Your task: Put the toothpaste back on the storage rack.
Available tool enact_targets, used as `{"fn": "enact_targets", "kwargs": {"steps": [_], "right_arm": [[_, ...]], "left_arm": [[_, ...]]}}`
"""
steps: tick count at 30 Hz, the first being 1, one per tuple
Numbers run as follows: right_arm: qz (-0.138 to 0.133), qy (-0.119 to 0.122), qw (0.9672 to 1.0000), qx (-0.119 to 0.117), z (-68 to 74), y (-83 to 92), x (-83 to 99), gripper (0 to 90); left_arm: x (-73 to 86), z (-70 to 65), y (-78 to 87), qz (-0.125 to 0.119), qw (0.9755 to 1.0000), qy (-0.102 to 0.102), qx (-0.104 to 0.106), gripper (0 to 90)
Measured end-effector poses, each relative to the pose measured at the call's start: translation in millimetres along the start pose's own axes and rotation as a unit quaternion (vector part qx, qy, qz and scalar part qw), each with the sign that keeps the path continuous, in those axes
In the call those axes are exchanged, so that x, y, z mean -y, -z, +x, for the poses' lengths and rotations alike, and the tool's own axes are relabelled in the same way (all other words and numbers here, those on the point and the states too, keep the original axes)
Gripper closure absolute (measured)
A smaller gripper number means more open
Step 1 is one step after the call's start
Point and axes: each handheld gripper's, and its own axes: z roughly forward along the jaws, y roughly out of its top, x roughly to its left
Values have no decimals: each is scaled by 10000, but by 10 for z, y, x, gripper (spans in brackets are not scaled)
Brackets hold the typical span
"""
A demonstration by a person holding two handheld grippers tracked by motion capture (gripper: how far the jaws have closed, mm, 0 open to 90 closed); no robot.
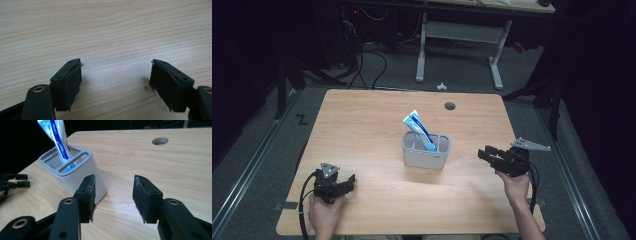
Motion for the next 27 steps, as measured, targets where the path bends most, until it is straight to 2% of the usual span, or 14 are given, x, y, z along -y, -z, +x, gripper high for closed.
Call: {"fn": "enact_targets", "kwargs": {"steps": [19, 27], "right_arm": [[167, -152, 9996, 148, -76, -119, 220, 538], [265, -122, 9991, 319, -113, -183, 303, 538]], "left_arm": [[0, 0, 0, 0, 10000, 0, 0, 259], [0, 0, 0, 1, 10000, -2, -1, 259]]}}
